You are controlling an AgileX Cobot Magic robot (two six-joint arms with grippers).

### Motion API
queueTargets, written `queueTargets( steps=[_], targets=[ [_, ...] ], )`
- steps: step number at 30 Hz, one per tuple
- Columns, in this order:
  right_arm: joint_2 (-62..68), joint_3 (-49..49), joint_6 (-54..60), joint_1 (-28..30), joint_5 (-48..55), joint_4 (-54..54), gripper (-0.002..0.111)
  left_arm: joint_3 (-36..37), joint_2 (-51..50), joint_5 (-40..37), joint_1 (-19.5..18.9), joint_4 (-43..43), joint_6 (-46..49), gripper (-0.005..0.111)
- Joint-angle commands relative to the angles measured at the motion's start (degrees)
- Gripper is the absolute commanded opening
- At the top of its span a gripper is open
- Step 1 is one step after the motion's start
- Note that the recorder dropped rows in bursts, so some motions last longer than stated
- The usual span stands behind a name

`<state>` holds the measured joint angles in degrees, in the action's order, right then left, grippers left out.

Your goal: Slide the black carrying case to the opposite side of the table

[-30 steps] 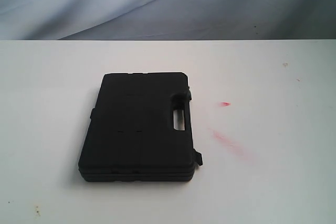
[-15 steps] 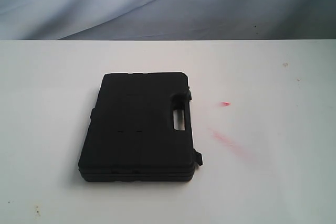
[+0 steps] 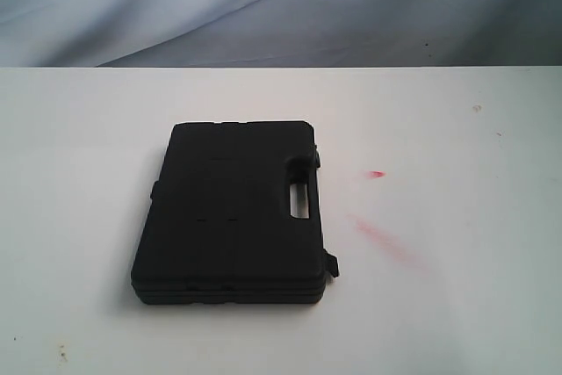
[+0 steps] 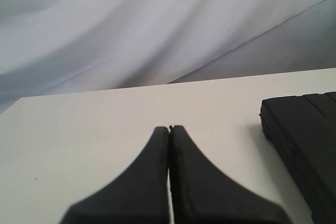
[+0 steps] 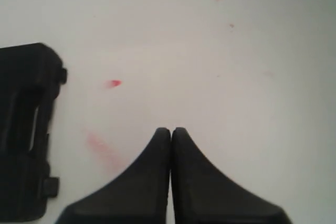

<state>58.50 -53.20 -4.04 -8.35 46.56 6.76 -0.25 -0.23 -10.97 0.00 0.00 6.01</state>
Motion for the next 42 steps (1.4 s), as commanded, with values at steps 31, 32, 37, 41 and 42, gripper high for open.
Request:
queueTargets(
  steps=[31, 32, 37, 41, 42],
  targets=[
    [35.7, -15.8, 6.4, -22.3, 7.9, 12.0, 0.0, 0.3, 0.2, 0.4, 0.0, 0.8, 0.2, 0.0],
    [37.2, -17.6, 5.1, -23.6, 7.9, 10.2, 0.0, 0.3, 0.2, 0.4, 0.0, 0.8, 0.2, 0.0],
    [43.5, -25.9, -4.0, -28.7, 7.9, 1.0, 0.0, 0.3, 0.2, 0.4, 0.0, 0.8, 0.2, 0.0],
    [48.9, -30.3, -8.9, -31.8, 7.5, -2.8, 0.0, 0.3, 0.2, 0.4, 0.0, 0.8, 0.2, 0.0],
    [51.5, -31.9, -11.6, -32.7, 7.0, -3.8, 0.0, 0.3, 0.2, 0.4, 0.0, 0.8, 0.2, 0.0]
  ],
)
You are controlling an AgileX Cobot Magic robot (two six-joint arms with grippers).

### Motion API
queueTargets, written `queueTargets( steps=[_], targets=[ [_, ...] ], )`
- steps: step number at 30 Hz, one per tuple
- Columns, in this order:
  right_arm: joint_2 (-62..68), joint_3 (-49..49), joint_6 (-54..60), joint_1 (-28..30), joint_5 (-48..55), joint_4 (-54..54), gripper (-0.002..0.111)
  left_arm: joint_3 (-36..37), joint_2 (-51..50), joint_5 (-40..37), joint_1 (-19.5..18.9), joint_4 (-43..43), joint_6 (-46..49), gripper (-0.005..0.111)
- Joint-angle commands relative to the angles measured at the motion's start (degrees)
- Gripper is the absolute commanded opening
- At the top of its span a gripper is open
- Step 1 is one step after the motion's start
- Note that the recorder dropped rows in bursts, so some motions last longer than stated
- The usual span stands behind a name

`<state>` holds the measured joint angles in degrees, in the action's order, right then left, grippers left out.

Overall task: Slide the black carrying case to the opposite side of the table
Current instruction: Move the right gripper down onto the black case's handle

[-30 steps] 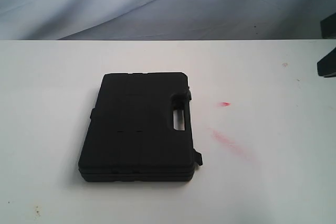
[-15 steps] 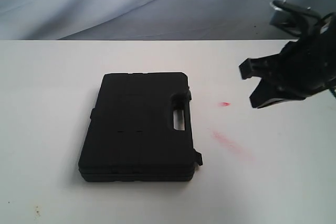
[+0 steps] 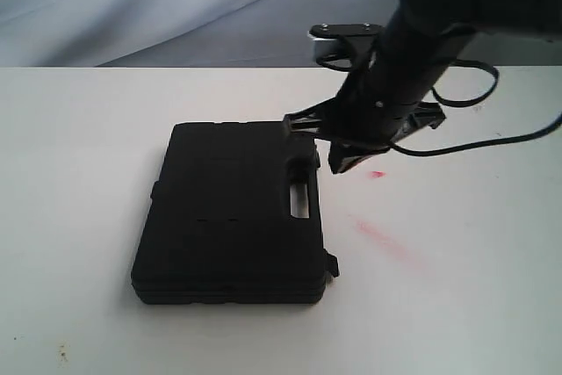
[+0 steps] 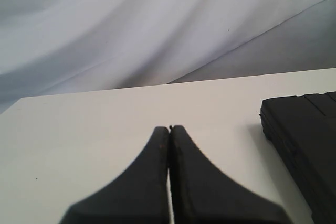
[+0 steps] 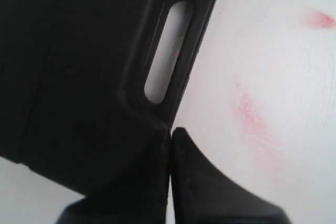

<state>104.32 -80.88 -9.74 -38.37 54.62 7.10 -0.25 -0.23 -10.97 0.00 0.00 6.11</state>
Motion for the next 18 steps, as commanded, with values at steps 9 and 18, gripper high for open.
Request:
queueTargets(
  steps=[9, 18],
  targets=[
    [12.0, -6.5, -17.8, -4.5, -7.1, -13.5, 0.008, 0.3, 0.2, 0.4, 0.0, 0.8, 0.1, 0.0],
    [14.5, -6.5, -19.0, -4.5, -9.6, -13.5, 0.049, 0.3, 0.2, 0.4, 0.0, 0.8, 0.1, 0.0]
  ],
)
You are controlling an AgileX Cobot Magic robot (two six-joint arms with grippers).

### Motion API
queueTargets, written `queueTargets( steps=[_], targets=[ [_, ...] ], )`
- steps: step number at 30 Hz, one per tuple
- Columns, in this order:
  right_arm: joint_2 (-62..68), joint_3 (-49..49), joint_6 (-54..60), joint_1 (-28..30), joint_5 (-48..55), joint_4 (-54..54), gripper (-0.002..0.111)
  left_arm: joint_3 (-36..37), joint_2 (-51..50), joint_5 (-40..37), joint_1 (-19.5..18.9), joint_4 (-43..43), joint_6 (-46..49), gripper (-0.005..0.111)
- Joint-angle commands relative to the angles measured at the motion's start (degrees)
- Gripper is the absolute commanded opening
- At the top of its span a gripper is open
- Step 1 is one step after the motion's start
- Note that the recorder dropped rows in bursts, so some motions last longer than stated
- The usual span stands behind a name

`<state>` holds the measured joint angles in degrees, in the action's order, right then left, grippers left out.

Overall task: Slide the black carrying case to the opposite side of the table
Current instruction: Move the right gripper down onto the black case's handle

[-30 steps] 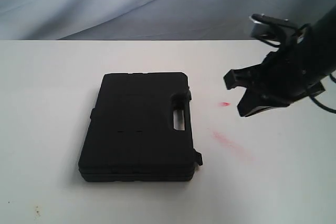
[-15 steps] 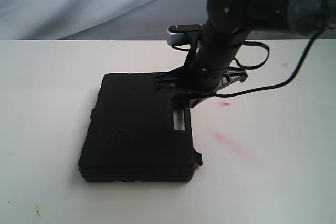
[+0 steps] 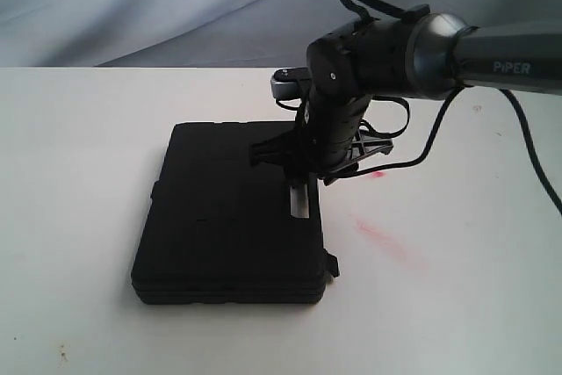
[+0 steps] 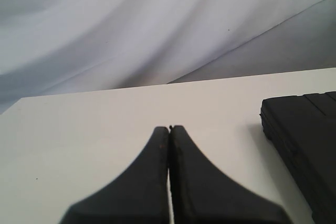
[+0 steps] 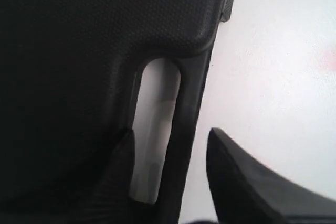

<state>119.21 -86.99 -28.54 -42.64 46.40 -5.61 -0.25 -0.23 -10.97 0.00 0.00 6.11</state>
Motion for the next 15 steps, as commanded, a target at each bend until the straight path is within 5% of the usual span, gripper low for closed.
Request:
queueTargets(
  steps=[1, 15],
  targets=[
    [-0.1, -0.4, -0.2, -0.2, -1.9, -0.8, 0.051, 0.3, 0.2, 0.4, 0.0, 0.8, 0.1, 0.0],
    [1.9, -0.2, -1.7, -0.2, -3.7, -1.0, 0.051, 0.3, 0.2, 0.4, 0.0, 0.8, 0.1, 0.0]
  ],
)
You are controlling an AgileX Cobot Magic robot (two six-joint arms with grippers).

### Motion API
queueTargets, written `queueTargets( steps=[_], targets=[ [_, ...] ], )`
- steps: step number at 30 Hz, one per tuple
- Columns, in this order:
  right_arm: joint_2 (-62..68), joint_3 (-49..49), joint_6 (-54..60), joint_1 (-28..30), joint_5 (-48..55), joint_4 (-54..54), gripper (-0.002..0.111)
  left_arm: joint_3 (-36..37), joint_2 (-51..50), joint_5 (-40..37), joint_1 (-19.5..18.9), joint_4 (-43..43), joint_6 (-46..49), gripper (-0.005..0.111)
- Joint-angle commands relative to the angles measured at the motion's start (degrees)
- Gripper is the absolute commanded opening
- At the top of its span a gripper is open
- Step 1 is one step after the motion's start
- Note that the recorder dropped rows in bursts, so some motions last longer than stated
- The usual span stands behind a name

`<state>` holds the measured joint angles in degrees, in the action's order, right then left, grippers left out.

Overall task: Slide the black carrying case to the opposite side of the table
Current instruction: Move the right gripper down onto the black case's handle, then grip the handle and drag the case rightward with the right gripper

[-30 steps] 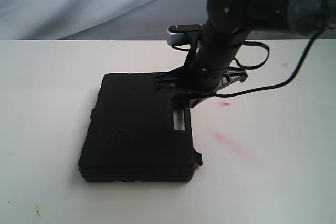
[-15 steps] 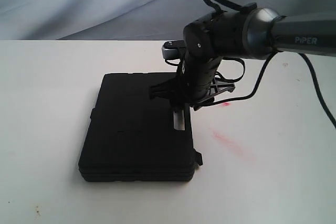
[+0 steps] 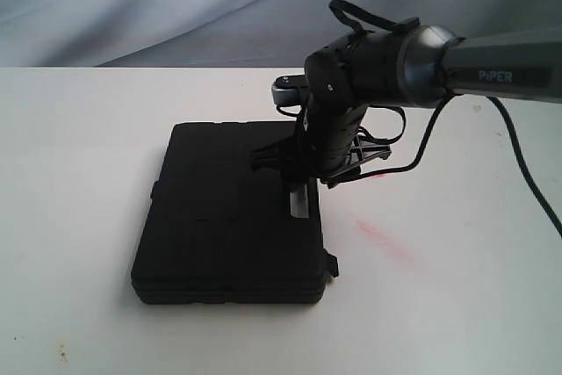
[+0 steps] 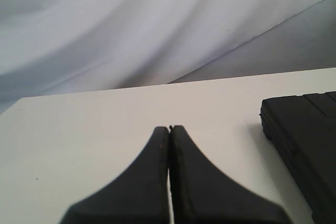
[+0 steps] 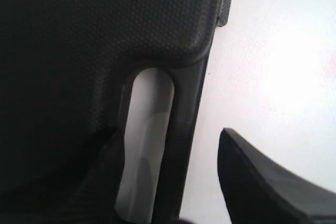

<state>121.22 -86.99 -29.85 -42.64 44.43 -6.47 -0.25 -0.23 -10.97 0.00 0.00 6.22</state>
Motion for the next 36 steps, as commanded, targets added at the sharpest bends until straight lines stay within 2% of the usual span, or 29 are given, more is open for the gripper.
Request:
queueTargets(
  steps=[1, 26, 33, 36],
  targets=[
    [0.0, -0.2, -0.4, -0.2, -1.7, -0.2, 0.051, 0.3, 0.2, 0.4, 0.0, 0.8, 0.0, 0.0],
    [1.2, 1.8, -0.5, 1.4, -2.4, -0.8, 0.048, 0.3, 0.2, 0.4, 0.0, 0.8, 0.0, 0.0],
    [1.2, 4.3, -0.4, 1.5, -5.4, 1.4, 0.045, 0.3, 0.2, 0.4, 0.0, 0.8, 0.0, 0.0],
    [1.2, 4.3, -0.4, 1.5, -5.4, 1.4, 0.04, 0.3, 0.2, 0.4, 0.0, 0.8, 0.0, 0.0]
  ],
)
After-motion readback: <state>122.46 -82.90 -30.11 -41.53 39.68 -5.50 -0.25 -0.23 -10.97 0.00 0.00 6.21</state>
